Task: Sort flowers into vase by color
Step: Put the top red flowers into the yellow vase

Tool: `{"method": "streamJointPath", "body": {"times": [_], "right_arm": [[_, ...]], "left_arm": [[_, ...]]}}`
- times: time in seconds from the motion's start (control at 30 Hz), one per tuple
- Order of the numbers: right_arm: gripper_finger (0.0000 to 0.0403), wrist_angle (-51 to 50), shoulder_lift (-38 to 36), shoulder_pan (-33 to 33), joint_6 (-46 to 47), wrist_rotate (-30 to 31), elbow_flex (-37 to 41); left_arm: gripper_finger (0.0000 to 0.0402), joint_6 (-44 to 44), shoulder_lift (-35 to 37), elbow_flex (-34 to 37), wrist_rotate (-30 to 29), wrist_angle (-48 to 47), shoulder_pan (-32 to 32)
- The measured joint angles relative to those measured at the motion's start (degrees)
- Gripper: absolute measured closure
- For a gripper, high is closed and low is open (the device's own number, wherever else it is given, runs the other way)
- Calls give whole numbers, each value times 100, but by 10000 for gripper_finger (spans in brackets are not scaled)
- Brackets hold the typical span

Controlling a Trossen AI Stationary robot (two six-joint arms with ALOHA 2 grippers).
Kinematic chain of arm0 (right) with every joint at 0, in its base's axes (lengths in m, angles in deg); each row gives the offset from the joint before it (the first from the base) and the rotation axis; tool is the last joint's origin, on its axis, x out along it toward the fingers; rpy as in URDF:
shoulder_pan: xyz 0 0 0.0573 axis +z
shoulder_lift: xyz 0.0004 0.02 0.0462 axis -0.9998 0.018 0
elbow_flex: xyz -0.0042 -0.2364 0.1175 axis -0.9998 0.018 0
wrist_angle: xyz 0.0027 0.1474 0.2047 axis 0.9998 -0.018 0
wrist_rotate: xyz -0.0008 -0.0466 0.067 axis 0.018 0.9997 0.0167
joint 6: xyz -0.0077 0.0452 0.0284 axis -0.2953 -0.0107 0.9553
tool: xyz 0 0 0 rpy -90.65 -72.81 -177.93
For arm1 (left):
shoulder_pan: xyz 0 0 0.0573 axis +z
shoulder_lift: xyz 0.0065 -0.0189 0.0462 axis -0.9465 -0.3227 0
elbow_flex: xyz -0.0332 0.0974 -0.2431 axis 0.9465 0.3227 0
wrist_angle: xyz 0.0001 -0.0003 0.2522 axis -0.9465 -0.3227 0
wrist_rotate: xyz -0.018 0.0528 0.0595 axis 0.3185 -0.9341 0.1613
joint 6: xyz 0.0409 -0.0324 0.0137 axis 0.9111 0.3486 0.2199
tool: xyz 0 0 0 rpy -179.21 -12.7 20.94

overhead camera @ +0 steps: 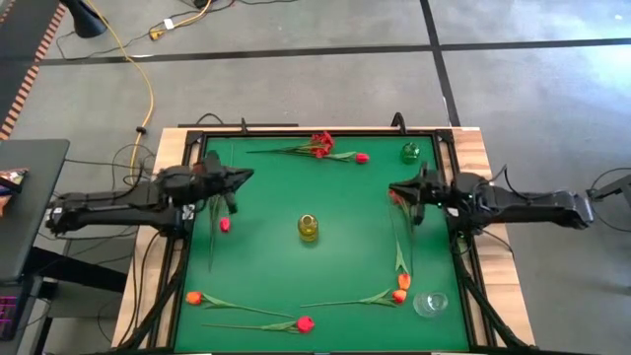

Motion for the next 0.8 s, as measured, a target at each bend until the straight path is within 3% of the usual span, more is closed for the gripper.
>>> {"method": "streamJointPath", "body": {"times": [0.13,0.3,0.5,0.67,0.8], "right_arm": [[353,-11,930,80,-224,-6,-654],[353,-35,1789,180,-647,-13,-1277],[353,-151,2259,219,-580,-57,-1628],[353,-156,2387,325,-560,-61,-1650],[353,-210,2439,410,-570,-63,-1650]], "left_arm": [[401,407,-969,-721,572,-423,595],[387,985,-2086,-1578,844,-830,1474],[309,1713,-3685,-2559,1765,-1539,2619],[231,2258,-5184,-3605,2197,-2474,3274],[191,2949,-6232,-4510,2345,-3578,3556]]}}
